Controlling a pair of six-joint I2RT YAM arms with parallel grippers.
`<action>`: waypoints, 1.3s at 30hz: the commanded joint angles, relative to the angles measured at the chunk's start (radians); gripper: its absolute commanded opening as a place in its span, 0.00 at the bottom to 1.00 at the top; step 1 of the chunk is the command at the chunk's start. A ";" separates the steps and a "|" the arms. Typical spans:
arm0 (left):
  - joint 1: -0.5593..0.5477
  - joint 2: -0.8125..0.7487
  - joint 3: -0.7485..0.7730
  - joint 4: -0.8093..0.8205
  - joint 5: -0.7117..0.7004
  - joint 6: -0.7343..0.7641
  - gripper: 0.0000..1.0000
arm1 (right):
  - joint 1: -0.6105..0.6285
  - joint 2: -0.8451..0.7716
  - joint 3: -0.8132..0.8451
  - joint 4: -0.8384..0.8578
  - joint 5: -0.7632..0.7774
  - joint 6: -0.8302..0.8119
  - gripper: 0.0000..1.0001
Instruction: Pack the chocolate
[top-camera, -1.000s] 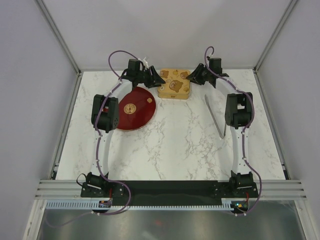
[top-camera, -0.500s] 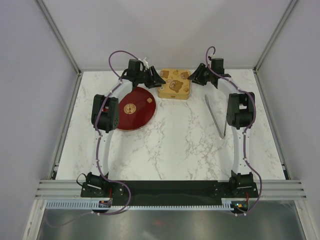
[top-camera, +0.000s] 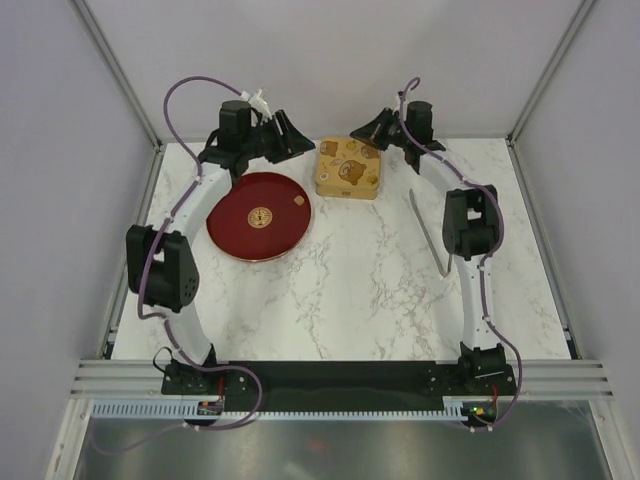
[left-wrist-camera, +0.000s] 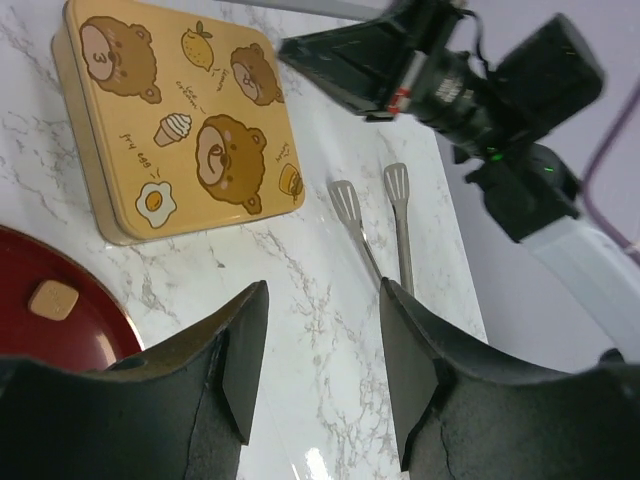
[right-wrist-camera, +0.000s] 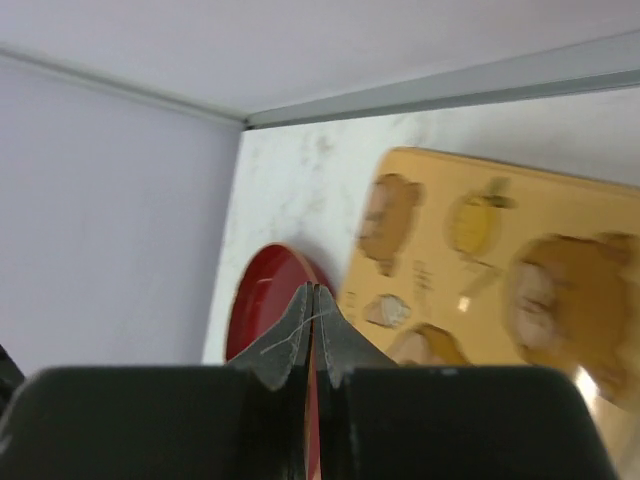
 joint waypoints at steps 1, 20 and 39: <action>-0.001 -0.146 -0.147 0.023 -0.091 -0.009 0.57 | 0.087 0.127 0.080 0.201 -0.141 0.196 0.06; -0.038 -0.510 -0.476 0.001 -0.088 -0.008 0.59 | 0.147 0.121 0.100 0.151 -0.171 0.166 0.11; -0.076 -1.003 -0.686 -0.225 0.055 0.093 1.00 | 0.158 -1.142 -0.767 -0.534 0.282 -0.386 0.98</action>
